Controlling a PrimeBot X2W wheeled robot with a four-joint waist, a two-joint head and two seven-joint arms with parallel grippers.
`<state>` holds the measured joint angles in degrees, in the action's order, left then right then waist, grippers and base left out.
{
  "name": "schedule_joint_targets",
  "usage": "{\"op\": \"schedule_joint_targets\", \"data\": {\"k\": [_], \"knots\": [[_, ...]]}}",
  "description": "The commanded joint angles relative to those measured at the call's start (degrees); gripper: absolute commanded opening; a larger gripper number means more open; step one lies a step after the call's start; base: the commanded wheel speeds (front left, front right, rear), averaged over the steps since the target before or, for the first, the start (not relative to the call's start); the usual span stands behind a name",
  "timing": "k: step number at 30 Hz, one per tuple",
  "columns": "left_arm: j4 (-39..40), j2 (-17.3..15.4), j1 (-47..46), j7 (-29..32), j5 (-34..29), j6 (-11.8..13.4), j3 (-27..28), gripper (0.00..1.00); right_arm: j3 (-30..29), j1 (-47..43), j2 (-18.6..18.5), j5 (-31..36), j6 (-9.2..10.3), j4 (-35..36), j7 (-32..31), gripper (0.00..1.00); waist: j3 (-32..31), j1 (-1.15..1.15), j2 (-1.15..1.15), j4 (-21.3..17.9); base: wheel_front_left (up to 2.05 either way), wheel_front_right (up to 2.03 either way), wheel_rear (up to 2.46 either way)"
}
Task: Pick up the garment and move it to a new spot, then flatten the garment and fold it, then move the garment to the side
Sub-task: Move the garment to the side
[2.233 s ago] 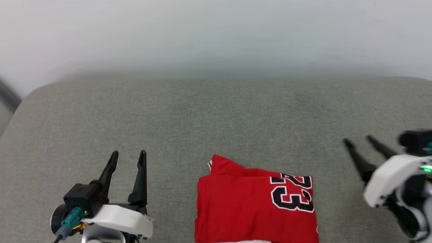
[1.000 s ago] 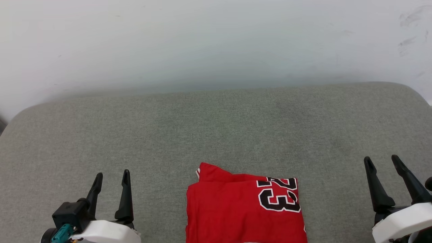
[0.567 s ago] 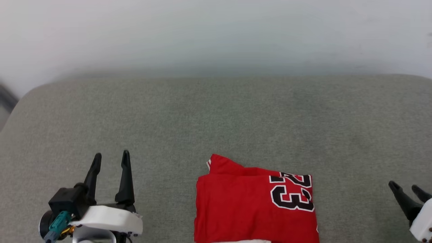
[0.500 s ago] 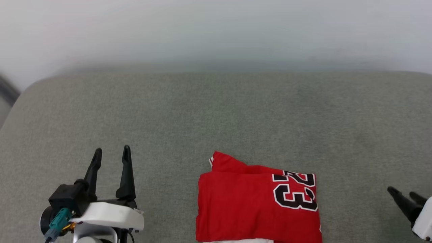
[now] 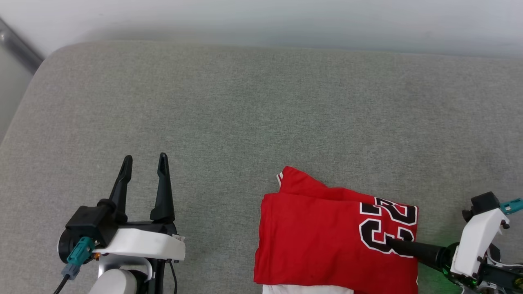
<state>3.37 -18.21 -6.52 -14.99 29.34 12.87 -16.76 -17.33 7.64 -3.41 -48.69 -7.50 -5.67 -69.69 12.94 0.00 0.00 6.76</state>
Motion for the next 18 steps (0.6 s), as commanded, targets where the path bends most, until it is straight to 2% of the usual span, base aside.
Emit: {"op": "schedule_joint_targets", "data": {"k": [1,2,3,4,5,12,15,18], "knots": [[-0.29,0.32,-1.04,-0.24,-0.51,-0.37,-0.11,1.0,0.56,0.73,0.33,-1.01,0.02,-2.15,0.33,1.0,0.6,0.0,0.0,0.67,0.0,0.0,0.0],[-0.49,0.47,-1.09,-0.24,-0.5,-0.64,-0.23,1.0,1.13,0.69,0.46,-1.06,0.02,-3.41,0.52,1.0,0.7,0.0,0.0,0.85,0.0,0.0,0.0],[-0.67,0.54,-1.13,-0.24,-0.53,-0.72,-0.28,1.0,1.61,0.82,0.54,-1.35,0.04,-4.62,0.99,0.52,0.72,0.0,0.0,1.0,0.0,0.0,0.0],[-0.88,0.55,-1.15,-0.25,-0.69,-0.81,-0.26,1.0,2.18,0.87,0.6,-1.6,0.05,-5.67,1.35,0.16,0.66,0.0,0.0,1.09,0.0,0.0,0.0],[-1.22,0.45,-1.22,-0.24,-0.99,-0.86,-0.38,1.0,2.84,0.79,0.7,-1.81,0.05,-6.53,1.76,0.0,0.48,0.0,0.0,1.14,0.0,0.0,0.0],[-2.55,0.79,-0.39,-0.2,-1.29,-1.23,-0.8,1.0,6.16,2.23,0.4,-1.96,0.02,-6.74,5.19,0.0,-1.98,0.0,0.0,0.18,0.0,0.0,0.0],[-3.19,0.89,0.22,-0.2,-1.02,-1.66,-0.99,1.0,8.8,2.44,-1.54,-0.24,0.02,-5.35,7.35,0.0,-3.95,0.0,0.0,-0.8,0.0,0.0,0.0],[-3.42,0.69,0.25,-0.2,-1.16,-1.69,-0.76,1.0,12.88,2.93,-5.07,3.98,0.02,-3.61,10.8,0.0,-5.5,0.0,0.0,-2.32,0.0,0.0,0.0]]}}
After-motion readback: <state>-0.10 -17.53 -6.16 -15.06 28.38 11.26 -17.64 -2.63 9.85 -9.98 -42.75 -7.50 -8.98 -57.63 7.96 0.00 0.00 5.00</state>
